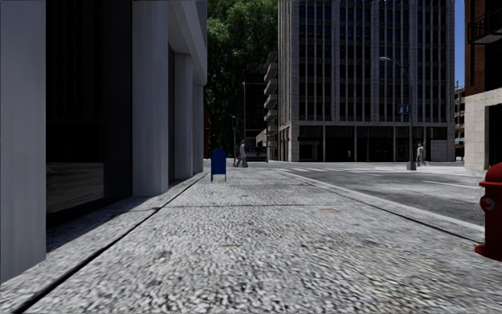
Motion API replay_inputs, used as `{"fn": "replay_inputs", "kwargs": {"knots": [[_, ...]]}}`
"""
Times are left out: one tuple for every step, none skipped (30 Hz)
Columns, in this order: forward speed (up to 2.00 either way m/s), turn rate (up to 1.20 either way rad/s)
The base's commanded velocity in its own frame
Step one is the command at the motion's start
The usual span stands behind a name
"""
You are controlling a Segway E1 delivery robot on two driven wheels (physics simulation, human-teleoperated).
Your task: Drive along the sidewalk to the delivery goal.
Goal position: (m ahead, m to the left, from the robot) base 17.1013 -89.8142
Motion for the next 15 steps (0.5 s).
{"fn": "replay_inputs", "kwargs": {"knots": [[2.00, 0.00], [2.00, 0.00], [2.00, 0.00], [2.00, 0.00], [2.00, 0.00], [2.00, 0.00], [2.00, 0.00], [2.00, 0.00], [2.00, 0.00], [2.00, 0.00], [2.00, 0.00], [2.00, 0.00], [2.00, 0.00], [2.00, 0.00], [2.00, 0.00]]}}
